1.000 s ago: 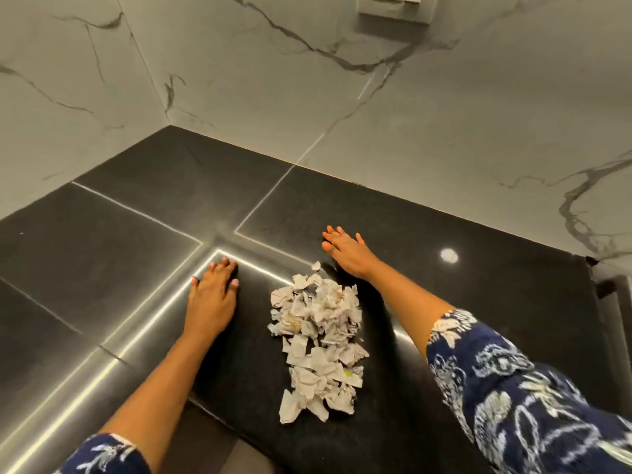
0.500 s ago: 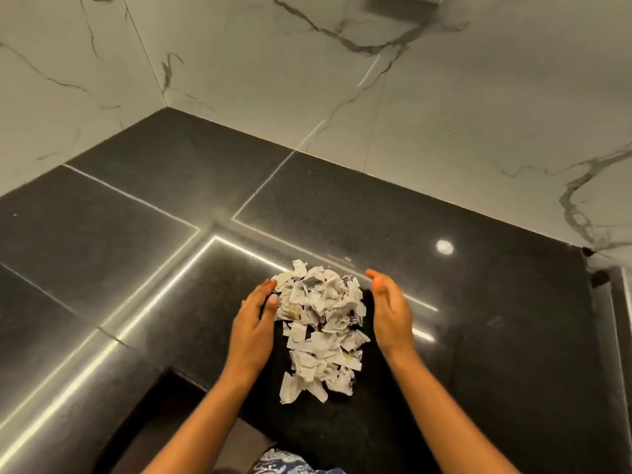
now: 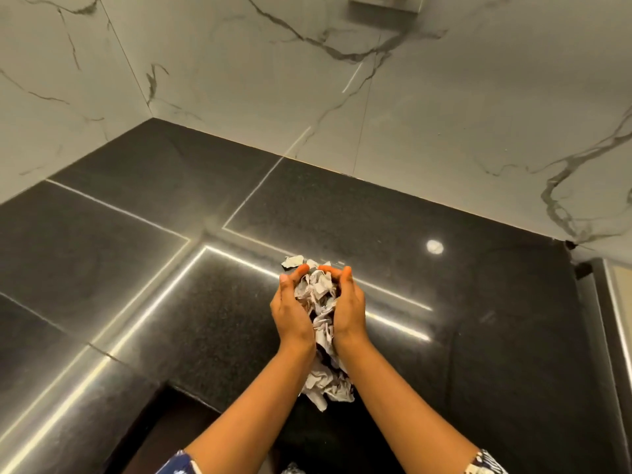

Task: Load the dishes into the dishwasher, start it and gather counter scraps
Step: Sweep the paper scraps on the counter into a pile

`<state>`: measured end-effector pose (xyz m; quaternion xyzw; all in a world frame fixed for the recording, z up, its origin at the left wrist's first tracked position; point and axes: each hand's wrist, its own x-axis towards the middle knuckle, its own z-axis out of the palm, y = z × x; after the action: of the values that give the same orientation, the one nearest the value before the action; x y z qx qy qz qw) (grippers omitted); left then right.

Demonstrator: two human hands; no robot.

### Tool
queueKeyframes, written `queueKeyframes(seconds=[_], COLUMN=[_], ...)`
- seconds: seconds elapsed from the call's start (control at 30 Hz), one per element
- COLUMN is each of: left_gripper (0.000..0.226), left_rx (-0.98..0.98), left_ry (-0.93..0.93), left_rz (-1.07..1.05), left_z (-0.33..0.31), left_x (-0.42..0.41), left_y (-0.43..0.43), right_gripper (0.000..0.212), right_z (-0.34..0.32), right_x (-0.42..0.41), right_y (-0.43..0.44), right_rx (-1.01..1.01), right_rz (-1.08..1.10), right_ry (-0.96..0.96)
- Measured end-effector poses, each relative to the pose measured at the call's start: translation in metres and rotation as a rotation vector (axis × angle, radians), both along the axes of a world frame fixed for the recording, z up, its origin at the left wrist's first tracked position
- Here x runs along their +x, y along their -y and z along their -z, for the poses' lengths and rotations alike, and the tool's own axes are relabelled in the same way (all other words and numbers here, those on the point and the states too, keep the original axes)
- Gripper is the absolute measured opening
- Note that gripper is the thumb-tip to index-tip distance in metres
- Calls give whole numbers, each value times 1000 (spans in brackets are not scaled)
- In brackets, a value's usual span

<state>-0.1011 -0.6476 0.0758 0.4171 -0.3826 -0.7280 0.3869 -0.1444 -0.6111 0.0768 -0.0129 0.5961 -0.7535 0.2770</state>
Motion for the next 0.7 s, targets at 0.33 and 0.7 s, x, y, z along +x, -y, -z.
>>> queueKeyframes(seconds=[0.33, 0.7], left_gripper=[47, 52], left_rx=[219, 263], left_ry=[-233, -399], left_rz=[-110, -221], left_z=[-29, -61], left_x=[-17, -8], left_y=[6, -10], right_gripper=[52, 52], right_z=[-25, -53], right_x=[-11, -5], right_y=[12, 4], right_rx=[-190, -257], right_rz=[59, 0], right_ry=[134, 70])
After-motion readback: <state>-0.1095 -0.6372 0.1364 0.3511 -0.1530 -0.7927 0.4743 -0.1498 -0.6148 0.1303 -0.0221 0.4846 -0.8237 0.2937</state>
